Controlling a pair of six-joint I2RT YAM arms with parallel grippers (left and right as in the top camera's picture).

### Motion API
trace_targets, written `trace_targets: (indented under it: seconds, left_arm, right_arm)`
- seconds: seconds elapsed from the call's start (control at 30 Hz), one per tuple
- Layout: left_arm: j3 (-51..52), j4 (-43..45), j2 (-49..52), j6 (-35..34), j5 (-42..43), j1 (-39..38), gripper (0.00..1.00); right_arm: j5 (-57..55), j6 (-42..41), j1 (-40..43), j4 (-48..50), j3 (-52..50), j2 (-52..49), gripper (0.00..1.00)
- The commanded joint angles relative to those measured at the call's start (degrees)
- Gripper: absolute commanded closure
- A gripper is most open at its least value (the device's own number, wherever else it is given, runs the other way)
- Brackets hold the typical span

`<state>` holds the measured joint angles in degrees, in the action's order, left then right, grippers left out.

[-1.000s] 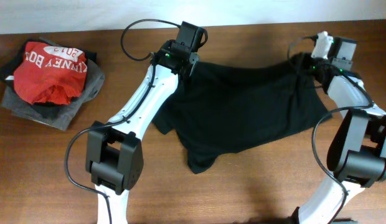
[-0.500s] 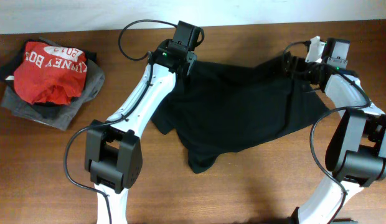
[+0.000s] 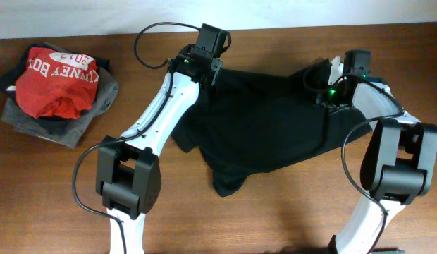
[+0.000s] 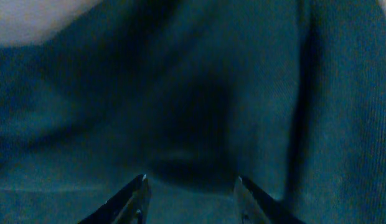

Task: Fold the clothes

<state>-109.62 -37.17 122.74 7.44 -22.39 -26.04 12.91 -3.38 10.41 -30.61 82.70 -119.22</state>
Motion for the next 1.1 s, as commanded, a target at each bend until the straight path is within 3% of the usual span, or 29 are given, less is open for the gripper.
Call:
trace_targets:
  seconds: [0.0,0.73,1.07]
  left_arm:
    - [-0.24,0.33,0.59,-0.76,0.61,0.46,1.0]
    - [-0.24,0.33,0.59,-0.74,0.59,0.46,0.99]
    - [-0.24,0.74,0.59,-0.74,0.59,0.46,1.0]
  right_arm:
    - [-4.57,-1.68,1.68,-1.7,0.83,-0.76,0.55]
    - [-3.72,-1.81,3.06,2.38,0.83,-3.32,0.55]
    - [-2.8,-1.55,3.06,4.04,0.9,-3.3,0.64]
